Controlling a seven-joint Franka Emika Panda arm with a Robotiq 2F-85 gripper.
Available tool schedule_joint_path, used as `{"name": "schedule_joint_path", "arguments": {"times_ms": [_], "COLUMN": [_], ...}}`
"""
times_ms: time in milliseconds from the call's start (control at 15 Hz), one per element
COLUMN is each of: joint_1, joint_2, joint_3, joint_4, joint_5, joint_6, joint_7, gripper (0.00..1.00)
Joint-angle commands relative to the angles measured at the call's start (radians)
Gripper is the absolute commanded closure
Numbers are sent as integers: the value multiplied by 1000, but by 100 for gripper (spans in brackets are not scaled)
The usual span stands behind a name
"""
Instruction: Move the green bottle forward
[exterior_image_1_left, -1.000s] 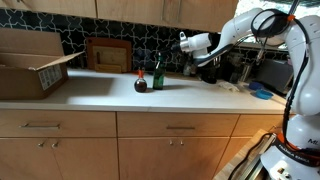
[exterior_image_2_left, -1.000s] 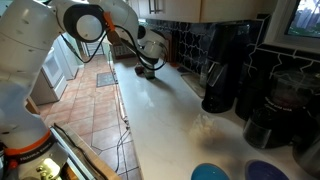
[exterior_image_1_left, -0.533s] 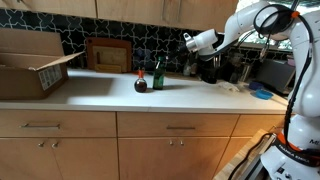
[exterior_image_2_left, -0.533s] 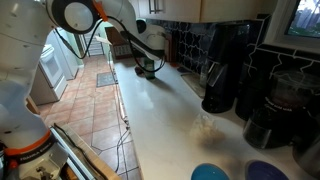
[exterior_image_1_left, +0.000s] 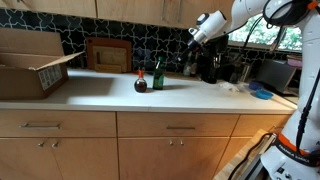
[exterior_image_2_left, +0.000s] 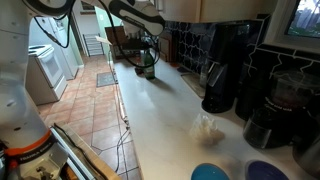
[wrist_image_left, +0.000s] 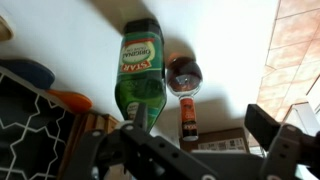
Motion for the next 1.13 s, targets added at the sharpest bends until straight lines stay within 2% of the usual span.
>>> {"name": "schedule_joint_path", "arguments": {"times_ms": [0, 533, 600, 667, 733, 867, 1067], "joint_1": [225, 723, 817, 887, 757, 853, 874], "joint_2": [-22, 153, 123, 134, 120, 130, 134], "joint_3": [-251, -850, -924, -989, -866, -946, -963], "joint_4": [-72, 20, -113, -142, -55, -104, -121], "joint_5": [-35, -20, -19, -19, -19, -19, -19], "joint_6": [65, 236, 176, 179, 176, 172, 171], "joint_7": [99, 388, 394, 428, 375, 410, 420], "gripper": [0, 0, 0, 0, 0, 0, 0]}}
